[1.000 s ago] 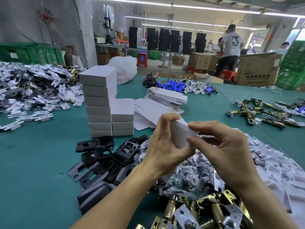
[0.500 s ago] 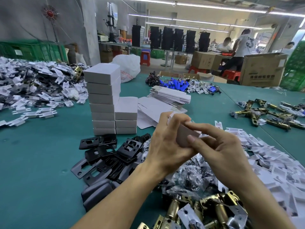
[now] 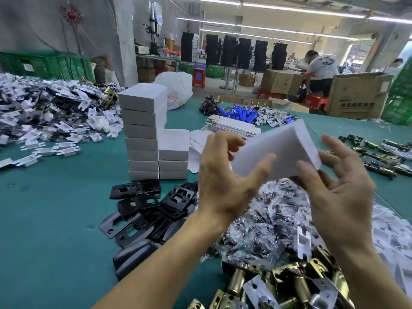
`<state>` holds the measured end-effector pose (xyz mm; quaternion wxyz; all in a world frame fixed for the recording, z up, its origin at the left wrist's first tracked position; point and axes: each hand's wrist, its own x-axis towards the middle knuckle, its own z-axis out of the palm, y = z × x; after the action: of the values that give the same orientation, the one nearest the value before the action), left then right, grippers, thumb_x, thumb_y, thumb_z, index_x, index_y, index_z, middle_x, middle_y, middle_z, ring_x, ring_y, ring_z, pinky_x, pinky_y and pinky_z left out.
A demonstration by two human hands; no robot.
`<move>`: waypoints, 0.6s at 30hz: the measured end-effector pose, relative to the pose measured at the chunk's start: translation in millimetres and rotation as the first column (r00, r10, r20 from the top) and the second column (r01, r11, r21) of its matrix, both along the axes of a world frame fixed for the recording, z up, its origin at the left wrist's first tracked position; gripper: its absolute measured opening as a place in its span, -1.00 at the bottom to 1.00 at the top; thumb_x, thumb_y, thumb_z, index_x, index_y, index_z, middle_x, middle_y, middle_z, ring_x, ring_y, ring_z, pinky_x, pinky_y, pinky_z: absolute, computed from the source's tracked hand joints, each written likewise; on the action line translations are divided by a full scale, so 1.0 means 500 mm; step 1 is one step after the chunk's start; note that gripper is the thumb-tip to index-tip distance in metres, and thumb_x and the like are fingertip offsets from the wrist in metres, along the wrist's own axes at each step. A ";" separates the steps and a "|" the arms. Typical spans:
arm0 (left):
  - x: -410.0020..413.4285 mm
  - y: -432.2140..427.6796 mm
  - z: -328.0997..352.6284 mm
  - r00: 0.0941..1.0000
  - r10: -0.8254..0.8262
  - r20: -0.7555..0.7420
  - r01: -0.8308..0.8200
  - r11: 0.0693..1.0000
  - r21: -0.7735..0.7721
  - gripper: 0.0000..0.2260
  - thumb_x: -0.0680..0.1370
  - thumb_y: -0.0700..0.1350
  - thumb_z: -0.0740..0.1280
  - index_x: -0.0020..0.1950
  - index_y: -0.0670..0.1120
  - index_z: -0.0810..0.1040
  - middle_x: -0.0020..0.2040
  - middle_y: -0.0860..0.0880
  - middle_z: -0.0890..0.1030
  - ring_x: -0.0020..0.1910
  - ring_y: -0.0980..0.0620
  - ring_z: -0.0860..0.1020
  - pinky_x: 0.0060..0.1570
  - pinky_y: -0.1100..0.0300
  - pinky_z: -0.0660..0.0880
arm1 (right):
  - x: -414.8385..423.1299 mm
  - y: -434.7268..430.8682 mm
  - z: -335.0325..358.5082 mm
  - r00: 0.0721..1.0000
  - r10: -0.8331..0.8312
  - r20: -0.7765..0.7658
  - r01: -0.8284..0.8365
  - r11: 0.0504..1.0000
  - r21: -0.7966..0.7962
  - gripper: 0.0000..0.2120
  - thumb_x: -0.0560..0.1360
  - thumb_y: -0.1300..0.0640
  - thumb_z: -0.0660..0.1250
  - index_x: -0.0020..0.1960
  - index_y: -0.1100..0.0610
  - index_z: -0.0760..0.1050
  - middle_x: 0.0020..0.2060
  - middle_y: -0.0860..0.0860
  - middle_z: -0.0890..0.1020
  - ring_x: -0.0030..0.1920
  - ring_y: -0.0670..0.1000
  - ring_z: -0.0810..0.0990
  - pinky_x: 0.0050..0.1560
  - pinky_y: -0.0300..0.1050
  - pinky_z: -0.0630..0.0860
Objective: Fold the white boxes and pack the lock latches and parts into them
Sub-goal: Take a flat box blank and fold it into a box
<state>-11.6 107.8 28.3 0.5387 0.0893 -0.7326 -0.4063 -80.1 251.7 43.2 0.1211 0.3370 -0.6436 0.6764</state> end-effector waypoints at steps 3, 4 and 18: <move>0.002 -0.008 0.019 0.896 -0.419 0.148 0.257 0.761 0.595 -0.54 0.42 0.34 0.38 0.00 -0.03 0.46 -0.11 -0.01 0.58 -0.28 0.20 0.56 -0.33 0.33 0.53 | 0.007 -0.004 -0.002 0.995 -0.008 -0.103 0.013 0.998 0.053 -0.38 0.44 0.11 0.41 0.47 0.04 0.31 0.18 -0.04 0.53 0.18 -0.05 0.60 0.02 -0.19 0.64; 0.003 -0.011 0.022 0.795 -0.588 0.149 0.289 0.583 0.759 -0.41 0.35 0.41 0.33 0.10 -0.04 0.47 -0.02 -0.07 0.63 -0.20 0.10 0.64 -0.26 0.21 0.60 | 0.009 -0.007 -0.006 0.986 -0.002 -0.169 0.019 0.995 0.099 -0.39 0.43 0.12 0.42 0.45 0.03 0.33 0.18 -0.01 0.52 0.22 -0.04 0.58 0.06 -0.14 0.64; 0.003 -0.012 0.002 0.587 -0.797 -0.142 0.533 0.248 0.809 -0.66 0.40 0.02 0.47 0.13 -0.06 0.65 0.02 -0.12 0.67 -0.05 -0.02 0.65 -0.09 0.00 0.65 | 0.023 -0.028 -0.027 0.956 0.292 0.014 -0.283 0.914 0.290 -0.66 0.49 -0.12 0.41 0.24 -0.17 0.49 0.17 -0.20 0.63 0.23 -0.18 0.58 0.22 -0.16 0.54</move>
<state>-10.0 101.8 29.4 0.0939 0.0525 -0.5093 -0.8538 -68.7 237.5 29.6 -0.0203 0.4519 -0.6769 0.5806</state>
